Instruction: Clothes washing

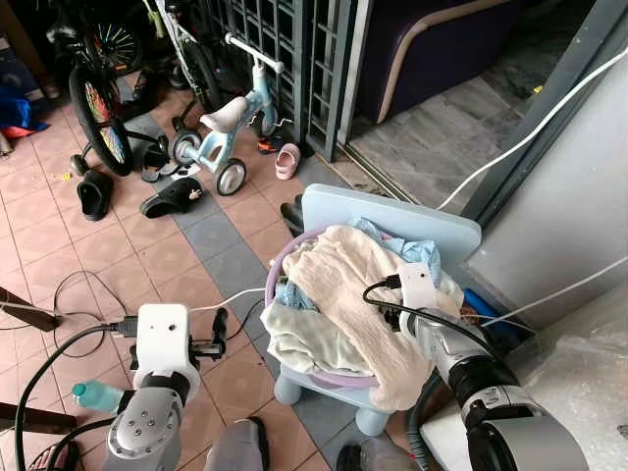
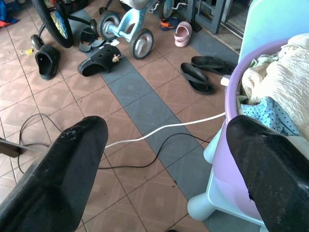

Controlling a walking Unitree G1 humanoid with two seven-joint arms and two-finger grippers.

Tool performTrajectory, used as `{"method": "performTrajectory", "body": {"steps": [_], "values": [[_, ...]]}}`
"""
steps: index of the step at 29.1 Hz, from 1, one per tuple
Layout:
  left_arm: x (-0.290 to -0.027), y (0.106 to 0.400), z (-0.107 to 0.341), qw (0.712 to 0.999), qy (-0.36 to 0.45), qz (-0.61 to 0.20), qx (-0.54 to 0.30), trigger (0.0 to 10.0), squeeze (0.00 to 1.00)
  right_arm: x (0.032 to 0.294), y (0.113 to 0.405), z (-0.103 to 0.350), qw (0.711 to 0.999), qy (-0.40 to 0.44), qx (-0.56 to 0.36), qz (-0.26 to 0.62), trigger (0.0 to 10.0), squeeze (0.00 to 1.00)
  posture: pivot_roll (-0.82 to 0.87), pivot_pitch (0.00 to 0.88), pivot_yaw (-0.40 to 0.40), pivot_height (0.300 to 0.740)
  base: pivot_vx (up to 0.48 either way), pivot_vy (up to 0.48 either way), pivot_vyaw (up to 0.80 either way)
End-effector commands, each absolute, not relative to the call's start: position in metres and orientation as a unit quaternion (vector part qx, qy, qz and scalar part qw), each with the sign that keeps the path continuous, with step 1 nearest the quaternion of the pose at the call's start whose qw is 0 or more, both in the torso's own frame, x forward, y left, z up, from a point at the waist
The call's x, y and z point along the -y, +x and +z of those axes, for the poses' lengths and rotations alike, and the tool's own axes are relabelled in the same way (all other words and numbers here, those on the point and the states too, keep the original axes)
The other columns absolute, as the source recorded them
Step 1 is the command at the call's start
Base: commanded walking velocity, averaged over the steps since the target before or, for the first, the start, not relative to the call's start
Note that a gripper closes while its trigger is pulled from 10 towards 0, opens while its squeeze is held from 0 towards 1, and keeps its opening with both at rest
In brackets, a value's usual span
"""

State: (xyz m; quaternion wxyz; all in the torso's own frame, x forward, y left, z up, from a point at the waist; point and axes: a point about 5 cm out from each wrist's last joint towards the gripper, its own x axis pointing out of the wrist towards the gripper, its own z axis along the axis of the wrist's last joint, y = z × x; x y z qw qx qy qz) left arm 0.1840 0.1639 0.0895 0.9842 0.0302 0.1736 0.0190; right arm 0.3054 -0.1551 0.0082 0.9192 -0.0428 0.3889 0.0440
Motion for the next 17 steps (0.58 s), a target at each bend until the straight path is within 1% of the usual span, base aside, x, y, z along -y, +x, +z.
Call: {"method": "performTrajectory", "body": {"steps": [1,11,17], "values": [[-0.1672,0.1829,0.0922,0.984,0.036,0.026,-0.172,10.0,0.00,0.1522,0.3018,0.0035,0.915,-0.029,-0.399,0.050,0.0,0.00,0.13,0.166,-0.032,0.740,0.000,0.000,0.00],[-0.1702,0.1839,0.0922,0.984,0.042,0.029,-0.171,10.0,0.00,0.1517,0.3047,0.0056,0.918,-0.022,-0.393,0.052,0.0,0.00,0.13,0.150,-0.033,0.740,0.000,0.000,0.00],[-0.1715,0.1869,0.0909,0.984,0.045,0.031,-0.170,10.0,0.00,0.1602,0.3087,0.0115,0.924,-0.012,-0.380,0.041,0.0,0.00,0.12,0.131,-0.034,0.740,0.000,0.000,0.00]]}}
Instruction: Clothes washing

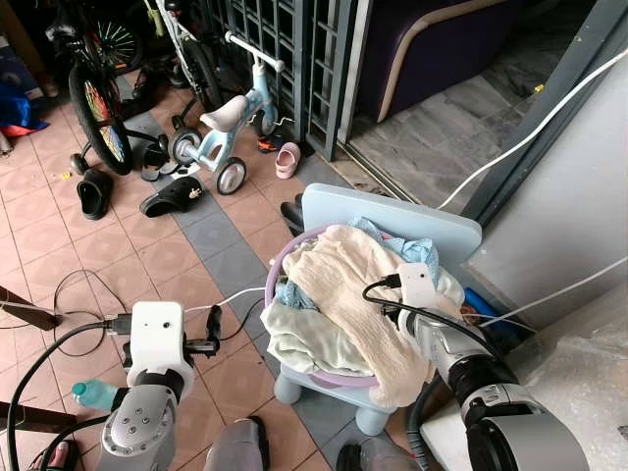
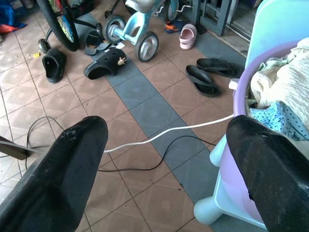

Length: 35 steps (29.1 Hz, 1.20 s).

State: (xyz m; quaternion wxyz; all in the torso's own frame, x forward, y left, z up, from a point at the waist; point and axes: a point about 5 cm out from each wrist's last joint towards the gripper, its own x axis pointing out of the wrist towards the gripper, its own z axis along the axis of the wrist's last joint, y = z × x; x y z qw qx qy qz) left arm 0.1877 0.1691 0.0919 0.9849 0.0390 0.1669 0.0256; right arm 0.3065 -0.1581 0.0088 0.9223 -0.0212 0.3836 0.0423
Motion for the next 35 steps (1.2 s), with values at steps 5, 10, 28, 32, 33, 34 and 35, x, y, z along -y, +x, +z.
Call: {"method": "performTrajectory", "body": {"steps": [5,10,28,32,33,34,35], "values": [[-0.170,0.191,0.090,0.984,0.042,0.030,-0.168,10.0,0.00,0.163,0.311,0.016,0.928,-0.001,-0.372,0.037,0.0,0.00,0.11,0.121,-0.035,0.740,0.000,0.000,0.00],[-0.168,0.196,0.089,0.985,0.038,0.031,-0.163,10.0,0.00,0.163,0.310,0.018,0.930,0.026,-0.365,0.034,0.0,0.00,0.11,0.097,-0.038,0.740,0.000,0.000,0.00],[-0.162,0.220,0.079,0.989,0.004,0.045,-0.140,10.0,0.00,0.144,0.287,0.077,0.956,0.154,-0.166,0.186,0.0,0.00,0.02,0.000,-0.055,0.740,0.000,0.000,0.00],[-0.162,0.220,0.079,0.989,0.004,0.045,-0.140,10.0,0.00,0.144,0.287,0.077,0.956,0.154,-0.166,0.186,0.0,0.00,0.02,0.000,-0.055,0.740,0.000,0.000,0.00],[-0.162,0.220,0.079,0.989,0.004,0.045,-0.140,10.0,0.00,0.144,0.287,0.077,0.956,0.154,-0.166,0.186,0.0,0.00,0.02,0.000,-0.055,0.740,0.000,0.000,0.00],[-0.162,0.220,0.079,0.989,0.004,0.045,-0.140,10.0,0.00,0.144,0.287,0.077,0.956,0.154,-0.166,0.186,0.0,0.00,0.02,0.000,-0.055,0.740,0.000,0.000,0.00],[-0.162,0.220,0.079,0.989,0.004,0.045,-0.140,10.0,0.00,0.144,0.287,0.077,0.956,0.154,-0.166,0.186,0.0,0.00,0.02,0.000,-0.055,0.740,0.000,0.000,0.00]]}}
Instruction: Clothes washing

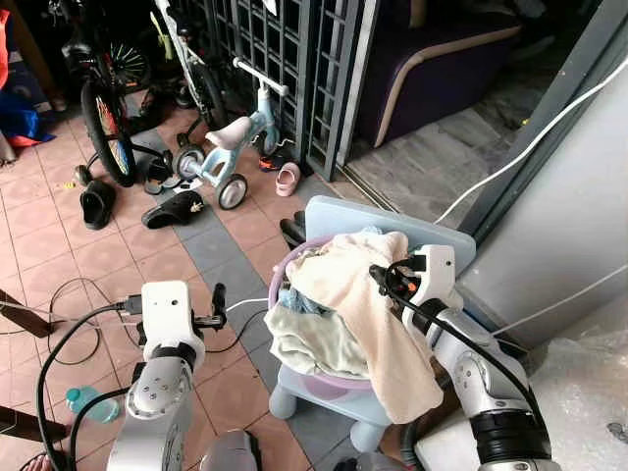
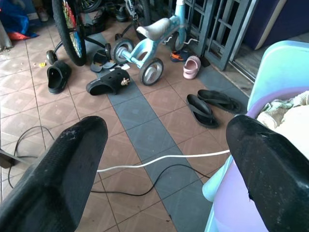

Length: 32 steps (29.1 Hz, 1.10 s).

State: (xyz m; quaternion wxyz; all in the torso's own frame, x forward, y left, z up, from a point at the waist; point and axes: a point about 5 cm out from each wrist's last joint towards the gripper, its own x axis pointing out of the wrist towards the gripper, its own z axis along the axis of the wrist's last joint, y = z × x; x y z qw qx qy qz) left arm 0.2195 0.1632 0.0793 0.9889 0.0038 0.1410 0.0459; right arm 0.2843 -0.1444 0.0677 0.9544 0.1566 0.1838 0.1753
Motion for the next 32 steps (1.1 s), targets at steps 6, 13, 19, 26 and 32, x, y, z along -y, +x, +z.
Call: {"method": "performTrajectory", "body": {"steps": [6,13,19,26,32], "values": [[-0.162,0.220,0.079,0.989,0.004,0.045,-0.140,10.0,0.00,0.144,0.287,0.077,0.956,0.154,-0.166,0.186,0.0,0.00,0.02,0.000,-0.055,0.740,0.000,0.000,0.00],[-0.162,0.220,0.079,0.989,0.004,0.045,-0.140,10.0,0.00,0.144,0.287,0.077,0.956,0.154,-0.166,0.186,0.0,0.00,0.02,0.000,-0.055,0.740,0.000,0.000,0.00],[-0.146,0.240,0.078,0.992,-0.004,0.029,-0.119,10.0,0.00,0.142,0.275,0.088,0.971,0.064,-0.132,0.190,10.0,0.00,-0.04,0.000,-0.014,0.740,0.000,0.000,0.00],[-0.133,0.257,0.078,0.995,0.000,0.004,-0.103,10.0,0.00,0.143,0.276,0.089,0.984,-0.051,-0.085,0.151,10.0,0.00,-0.04,0.000,-0.008,0.740,0.000,0.000,0.00],[-0.135,0.258,0.073,0.995,0.006,0.006,-0.100,10.0,0.00,0.145,0.273,0.085,0.985,-0.063,-0.085,0.137,10.0,0.00,-0.03,0.000,-0.002,0.740,0.000,0.000,0.00]]}}
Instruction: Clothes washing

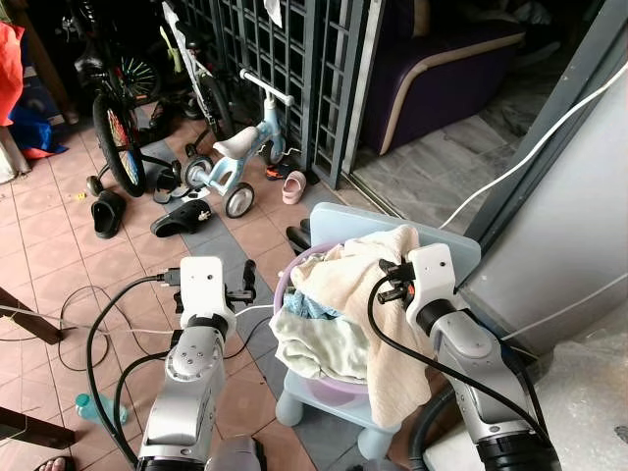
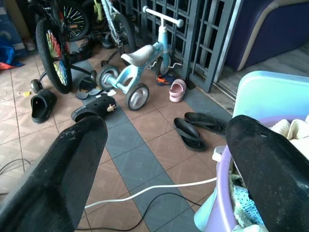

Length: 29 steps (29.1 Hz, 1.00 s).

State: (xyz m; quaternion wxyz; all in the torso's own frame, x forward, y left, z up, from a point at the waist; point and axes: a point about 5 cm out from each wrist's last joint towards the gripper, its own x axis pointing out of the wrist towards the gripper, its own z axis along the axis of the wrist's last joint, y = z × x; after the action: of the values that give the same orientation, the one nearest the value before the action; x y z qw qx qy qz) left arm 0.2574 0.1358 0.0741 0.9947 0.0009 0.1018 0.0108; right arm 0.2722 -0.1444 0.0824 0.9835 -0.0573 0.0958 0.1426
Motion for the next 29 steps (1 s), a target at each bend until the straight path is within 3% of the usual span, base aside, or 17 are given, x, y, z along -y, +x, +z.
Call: {"method": "performTrajectory", "body": {"steps": [1,2,3,4,11,12,13,14,15,18,21,22,24,25,26,28,29], "values": [[-0.135,0.258,0.072,0.995,0.008,0.005,-0.101,10.0,0.00,0.144,0.270,0.080,0.982,-0.059,-0.099,0.146,10.0,0.00,-0.03,0.000,-0.001,0.740,0.000,0.000,0.00],[-0.135,0.258,0.072,0.995,0.008,0.005,-0.101,10.0,0.00,0.144,0.270,0.080,0.982,-0.059,-0.099,0.146,10.0,0.00,-0.03,0.000,-0.001,0.740,0.000,0.000,0.00],[-0.135,0.258,0.072,0.995,0.009,0.005,-0.102,10.0,0.00,0.142,0.268,0.075,0.979,-0.065,-0.116,0.156,10.0,0.70,-0.03,0.000,0.000,0.740,0.000,0.000,0.00],[-0.135,0.258,0.071,0.995,0.011,0.004,-0.104,10.0,0.00,0.139,0.264,0.066,0.971,-0.073,-0.145,0.176,10.0,1.00,-0.03,0.000,0.000,0.740,0.000,0.000,0.00],[-0.137,0.258,0.071,0.995,0.015,0.004,-0.103,10.0,0.00,0.138,0.255,0.053,0.958,-0.097,-0.186,0.194,10.0,1.00,-0.03,0.000,0.004,0.740,0.000,0.000,0.00],[-0.137,0.257,0.070,0.994,0.016,0.003,-0.104,10.0,0.00,0.140,0.255,0.051,0.957,-0.102,-0.193,0.194,10.0,0.93,-0.03,0.000,0.006,0.740,0.000,0.000,0.00],[-0.137,0.257,0.070,0.994,0.017,0.003,-0.104,10.0,0.00,0.140,0.254,0.050,0.955,-0.099,-0.197,0.200,10.0,0.50,-0.03,0.000,0.006,0.740,0.000,0.000,0.00],[-0.137,0.257,0.070,0.994,0.018,0.003,-0.104,10.0,0.00,0.140,0.254,0.049,0.953,-0.096,-0.201,0.205,10.0,0.50,-0.03,0.000,0.006,0.740,0.000,0.000,0.00],[-0.138,0.257,0.070,0.994,0.019,0.003,-0.104,10.0,0.00,0.140,0.253,0.046,0.948,-0.111,-0.212,0.211,10.0,0.00,-0.03,0.000,0.006,0.740,0.000,0.000,0.00],[-0.138,0.257,0.070,0.994,0.019,0.003,-0.104,10.0,0.00,0.141,0.252,0.043,0.944,-0.122,-0.223,0.209,10.0,0.00,-0.03,0.000,0.005,0.740,0.000,0.000,0.00],[-0.138,0.258,0.070,0.994,0.021,0.004,-0.104,10.0,0.00,0.141,0.252,0.043,0.943,-0.122,-0.223,0.212,10.0,0.08,-0.02,0.000,0.005,0.740,0.000,0.000,0.00],[-0.139,0.258,0.070,0.994,0.021,0.004,-0.104,10.0,0.00,0.140,0.252,0.043,0.943,-0.122,-0.223,0.213,10.0,0.16,-0.02,0.000,0.005,0.740,0.000,0.000,0.00],[-0.139,0.258,0.070,0.994,0.021,0.004,-0.104,10.0,0.00,0.140,0.252,0.043,0.942,-0.124,-0.225,0.216,10.0,0.09,-0.02,0.000,0.005,0.740,0.000,0.000,0.00],[-0.139,0.258,0.070,0.994,0.021,0.004,-0.103,10.0,0.00,0.140,0.252,0.043,0.943,-0.120,-0.225,0.216,10.0,0.16,-0.02,0.000,0.005,0.740,0.000,0.000,0.00],[-0.139,0.258,0.070,0.994,0.021,0.004,-0.103,10.0,0.00,0.140,0.252,0.043,0.943,-0.118,-0.225,0.216,10.0,0.35,-0.02,0.000,0.005,0.740,0.000,0.000,0.00],[-0.139,0.258,0.070,0.994,0.021,0.005,-0.103,10.0,0.00,0.140,0.252,0.042,0.941,-0.122,-0.228,0.218,10.0,0.31,-0.02,0.000,0.006,0.740,0.000,0.000,0.00],[-0.139,0.258,0.070,0.994,0.021,0.005,-0.103,10.0,0.00,0.140,0.252,0.042,0.941,-0.123,-0.229,0.217,10.0,0.22,-0.02,0.000,0.005,0.740,0.000,0.000,0.00]]}}
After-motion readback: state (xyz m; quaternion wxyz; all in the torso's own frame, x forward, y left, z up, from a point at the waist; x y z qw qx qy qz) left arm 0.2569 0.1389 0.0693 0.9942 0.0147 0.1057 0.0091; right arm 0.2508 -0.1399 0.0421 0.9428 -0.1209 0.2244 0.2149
